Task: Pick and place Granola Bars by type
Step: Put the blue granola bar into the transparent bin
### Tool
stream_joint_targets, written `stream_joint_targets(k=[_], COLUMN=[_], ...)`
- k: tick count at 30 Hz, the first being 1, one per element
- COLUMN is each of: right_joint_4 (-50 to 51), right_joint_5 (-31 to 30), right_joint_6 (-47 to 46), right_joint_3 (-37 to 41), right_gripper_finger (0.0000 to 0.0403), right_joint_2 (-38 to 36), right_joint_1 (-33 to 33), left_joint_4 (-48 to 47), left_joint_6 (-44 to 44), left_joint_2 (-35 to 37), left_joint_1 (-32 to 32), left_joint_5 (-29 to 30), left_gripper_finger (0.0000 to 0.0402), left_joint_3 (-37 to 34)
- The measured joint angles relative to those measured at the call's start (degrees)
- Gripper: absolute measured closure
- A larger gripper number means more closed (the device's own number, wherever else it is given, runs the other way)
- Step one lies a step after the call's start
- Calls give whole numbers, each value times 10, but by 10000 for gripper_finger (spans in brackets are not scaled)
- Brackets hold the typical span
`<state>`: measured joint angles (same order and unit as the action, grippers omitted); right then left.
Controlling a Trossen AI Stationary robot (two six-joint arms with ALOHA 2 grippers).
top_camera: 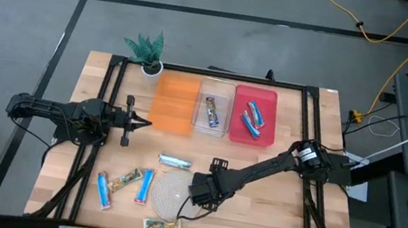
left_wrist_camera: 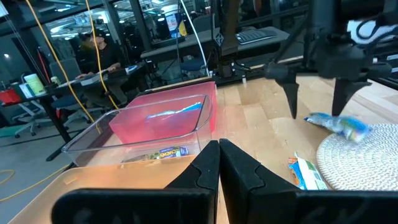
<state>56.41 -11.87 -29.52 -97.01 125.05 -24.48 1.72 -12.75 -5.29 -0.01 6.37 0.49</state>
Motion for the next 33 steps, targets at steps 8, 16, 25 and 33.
stream_joint_targets(k=[8,16,25,33], right_joint_4=[-51,-66,-75,-74], right_joint_5=[35,62,79,91], right_joint_6=[8,12,11,-3], right_joint_3=[39,46,42,41], right_gripper_finger=[71,78,162,250], right_joint_2=[0,-1,0,0], right_joint_1=[13,18,18,18], left_joint_4=[0,0,0,0], left_joint_6=[0,0,0,0], left_joint_2=[0,0,0,0], left_joint_1=[0,0,0,0], left_joint_5=[0,0,0,0], left_gripper_finger=[398,398,398,398], left_joint_3=[0,0,0,0])
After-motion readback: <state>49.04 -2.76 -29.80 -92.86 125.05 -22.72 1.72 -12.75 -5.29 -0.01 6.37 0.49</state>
